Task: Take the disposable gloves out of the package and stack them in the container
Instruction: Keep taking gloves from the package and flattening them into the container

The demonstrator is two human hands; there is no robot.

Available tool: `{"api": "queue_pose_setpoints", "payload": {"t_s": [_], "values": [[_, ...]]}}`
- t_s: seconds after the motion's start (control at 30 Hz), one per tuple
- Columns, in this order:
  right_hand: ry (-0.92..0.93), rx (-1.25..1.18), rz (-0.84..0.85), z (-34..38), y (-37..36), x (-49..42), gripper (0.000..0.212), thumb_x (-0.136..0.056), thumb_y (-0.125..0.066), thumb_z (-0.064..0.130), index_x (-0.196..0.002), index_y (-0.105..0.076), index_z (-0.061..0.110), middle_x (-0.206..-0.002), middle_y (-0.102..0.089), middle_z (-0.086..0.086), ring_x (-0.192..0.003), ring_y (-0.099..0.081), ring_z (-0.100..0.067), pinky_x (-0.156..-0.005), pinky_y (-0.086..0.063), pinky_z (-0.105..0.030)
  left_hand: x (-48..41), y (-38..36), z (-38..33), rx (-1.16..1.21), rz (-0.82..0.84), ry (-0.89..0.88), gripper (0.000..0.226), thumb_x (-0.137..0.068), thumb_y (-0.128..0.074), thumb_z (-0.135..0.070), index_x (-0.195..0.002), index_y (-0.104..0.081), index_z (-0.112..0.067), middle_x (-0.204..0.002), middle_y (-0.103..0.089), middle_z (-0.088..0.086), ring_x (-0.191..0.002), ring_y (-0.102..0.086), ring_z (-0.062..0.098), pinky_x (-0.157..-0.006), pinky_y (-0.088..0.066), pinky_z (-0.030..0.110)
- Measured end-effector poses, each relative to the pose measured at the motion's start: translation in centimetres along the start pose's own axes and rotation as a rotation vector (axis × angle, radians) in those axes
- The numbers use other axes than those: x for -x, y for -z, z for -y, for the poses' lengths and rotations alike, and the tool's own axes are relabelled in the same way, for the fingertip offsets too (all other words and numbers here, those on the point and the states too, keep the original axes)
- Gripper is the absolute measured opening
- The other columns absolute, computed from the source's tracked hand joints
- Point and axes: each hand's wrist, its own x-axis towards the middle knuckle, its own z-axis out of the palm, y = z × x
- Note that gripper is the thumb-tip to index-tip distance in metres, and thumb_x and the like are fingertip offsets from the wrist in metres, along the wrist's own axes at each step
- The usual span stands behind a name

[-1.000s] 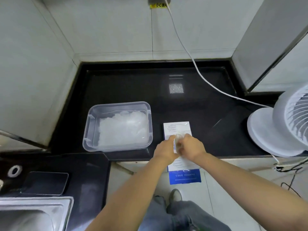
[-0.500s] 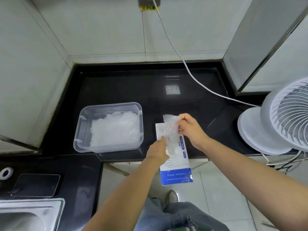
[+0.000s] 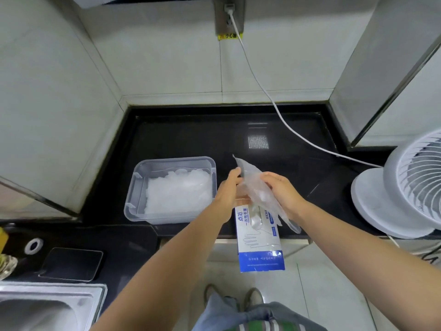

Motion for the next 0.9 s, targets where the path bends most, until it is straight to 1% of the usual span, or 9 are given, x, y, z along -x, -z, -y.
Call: {"api": "queue_pose_setpoints", "payload": {"t_s": [0.1, 0.23, 0.4, 0.47, 0.57, 0.67, 0.77, 0.83, 0.9], "values": [[-0.001, 0.059, 0.021, 0.3, -0.8, -0.3, 0.027, -0.099, -0.051, 0.028, -0.094, -0.075, 0.018, -0.081, -0.073, -0.003, -0.074, -0.071, -0.013, -0.074, -0.06, -0.032, -0.2, 0.8, -0.8, -0.129, -0.016, -0.002, 0.021, -0.095, -0.058, -0.027, -0.107, -0.061, -0.009, -0.101, -0.067, 0.008, -0.09, -0.066, 0.02, -0.086, -0.056, 0.034], [-0.118, 0.04, 0.128, 0.5, -1.5, -0.4, 0.036, -0.098, -0.049, 0.044, -0.095, -0.074, 0.018, -0.091, -0.071, -0.012, -0.085, -0.069, -0.024, -0.083, -0.053, -0.039, -0.6, 2.2, -1.2, -0.104, -0.198, -0.059, 0.008, -0.094, -0.058, -0.022, -0.095, -0.058, -0.014, -0.083, -0.058, -0.001, -0.068, -0.054, 0.009, -0.05, -0.043, 0.015], [-0.169, -0.14, 0.141, 0.5, -2.3, -2.5, 0.084, -0.078, -0.049, 0.083, -0.133, -0.06, 0.022, -0.126, -0.064, -0.008, -0.125, -0.056, -0.027, -0.108, -0.038, -0.047, -0.9, 5.7, -1.2, -0.301, -0.419, -0.297, 0.013, -0.089, -0.064, -0.023, -0.098, -0.059, -0.016, -0.087, -0.064, -0.003, -0.071, -0.06, 0.009, -0.067, -0.049, 0.021], [-0.116, -0.177, 0.222, 0.9, -2.7, -2.7, 0.088, -0.078, -0.045, 0.085, -0.137, -0.056, 0.021, -0.131, -0.062, -0.008, -0.125, -0.056, -0.027, -0.11, -0.038, -0.046, -0.9, 7.2, -1.3, -0.393, -0.45, -0.336, 0.011, -0.09, -0.065, -0.024, -0.096, -0.056, -0.019, -0.083, -0.06, -0.006, -0.075, -0.062, 0.014, -0.067, -0.05, 0.021], [-0.036, -0.076, 0.251, 1.9, -4.0, -2.4, 0.071, -0.079, -0.057, 0.073, -0.134, -0.053, 0.029, -0.131, -0.061, 0.003, -0.122, -0.058, -0.019, -0.099, -0.046, -0.037, -0.6, 9.0, -1.4, -0.48, -0.453, -0.354, 0.013, -0.09, -0.063, -0.028, -0.097, -0.054, -0.021, -0.086, -0.061, -0.005, -0.079, -0.064, 0.021, -0.066, -0.048, 0.022], [-0.001, 0.219, 0.255, 2.0, -6.0, -3.2, 0.05, -0.074, -0.074, 0.035, -0.122, -0.058, 0.028, -0.12, -0.066, -0.004, -0.109, -0.063, -0.016, -0.094, -0.049, -0.035, -0.4, 11.0, -1.2, -0.539, -0.469, -0.367, 0.018, -0.092, -0.061, -0.038, -0.095, -0.057, -0.021, -0.087, -0.063, -0.002, -0.08, -0.064, 0.019, -0.072, -0.049, 0.026], [0.021, 0.342, 0.21, 1.9, -7.6, -4.1, 0.025, -0.082, -0.066, 0.004, -0.106, -0.066, 0.01, -0.094, -0.067, -0.011, -0.085, -0.064, -0.018, -0.08, -0.052, -0.033, -0.3, 13.1, -1.0, -0.54, -0.474, -0.358, 0.023, -0.095, -0.057, -0.038, -0.09, -0.063, -0.016, -0.084, -0.066, 0.005, -0.076, -0.064, 0.023, -0.073, -0.054, 0.032], [0.021, 0.315, 0.136, 2.2, -8.6, -4.7, 0.008, -0.087, -0.06, 0.0, -0.091, -0.066, 0.004, -0.081, -0.064, -0.007, -0.07, -0.06, -0.016, -0.065, -0.048, -0.028, -0.2, 14.8, -0.9, -0.552, -0.489, -0.391, 0.028, -0.095, -0.055, -0.035, -0.088, -0.065, -0.009, -0.08, -0.066, 0.011, -0.078, -0.065, 0.033, -0.075, -0.054, 0.044], [-0.003, 0.256, 0.068, 2.6, -9.4, -5.5, 0.01, -0.091, -0.057, 0.002, -0.082, -0.06, 0.003, -0.067, -0.057, -0.007, -0.057, -0.05, -0.019, -0.055, -0.039, -0.03, 0.0, 16.3, -0.6, -0.581, -0.52, -0.392, 0.03, -0.096, -0.052, -0.033, -0.092, -0.065, -0.007, -0.086, -0.068, 0.012, -0.085, -0.064, 0.034, -0.078, -0.051, 0.045]]}}
